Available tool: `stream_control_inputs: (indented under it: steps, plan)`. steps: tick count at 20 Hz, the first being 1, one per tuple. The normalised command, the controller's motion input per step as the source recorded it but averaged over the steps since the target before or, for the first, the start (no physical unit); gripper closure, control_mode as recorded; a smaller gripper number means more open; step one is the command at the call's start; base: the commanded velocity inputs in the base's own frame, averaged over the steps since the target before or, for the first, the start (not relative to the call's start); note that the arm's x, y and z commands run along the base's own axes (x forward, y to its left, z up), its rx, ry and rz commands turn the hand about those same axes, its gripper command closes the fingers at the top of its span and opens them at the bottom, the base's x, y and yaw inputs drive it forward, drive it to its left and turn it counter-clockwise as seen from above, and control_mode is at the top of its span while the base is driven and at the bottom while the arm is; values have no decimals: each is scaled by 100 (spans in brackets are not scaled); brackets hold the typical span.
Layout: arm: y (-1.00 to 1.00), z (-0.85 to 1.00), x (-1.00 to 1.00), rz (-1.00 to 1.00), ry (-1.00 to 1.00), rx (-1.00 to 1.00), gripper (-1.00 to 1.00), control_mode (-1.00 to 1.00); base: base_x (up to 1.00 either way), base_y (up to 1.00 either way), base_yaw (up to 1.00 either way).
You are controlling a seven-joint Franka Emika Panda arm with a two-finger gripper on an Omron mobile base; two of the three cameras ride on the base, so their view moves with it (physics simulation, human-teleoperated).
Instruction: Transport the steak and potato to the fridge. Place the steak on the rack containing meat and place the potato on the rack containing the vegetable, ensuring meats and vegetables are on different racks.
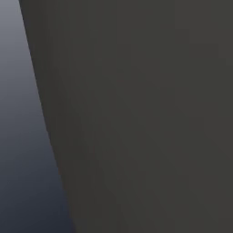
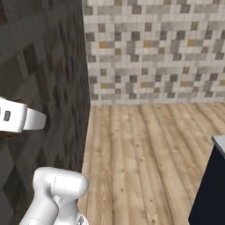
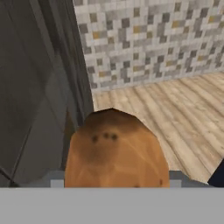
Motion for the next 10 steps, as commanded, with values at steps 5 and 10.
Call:
stream_control_inputs:
  steps: [5, 10]
  plan:
    - [0, 0, 0, 0, 0, 0, 100, 100, 100, 59, -55]
    - [0, 0, 0, 0, 0, 0, 100, 100, 98, 56, -65]
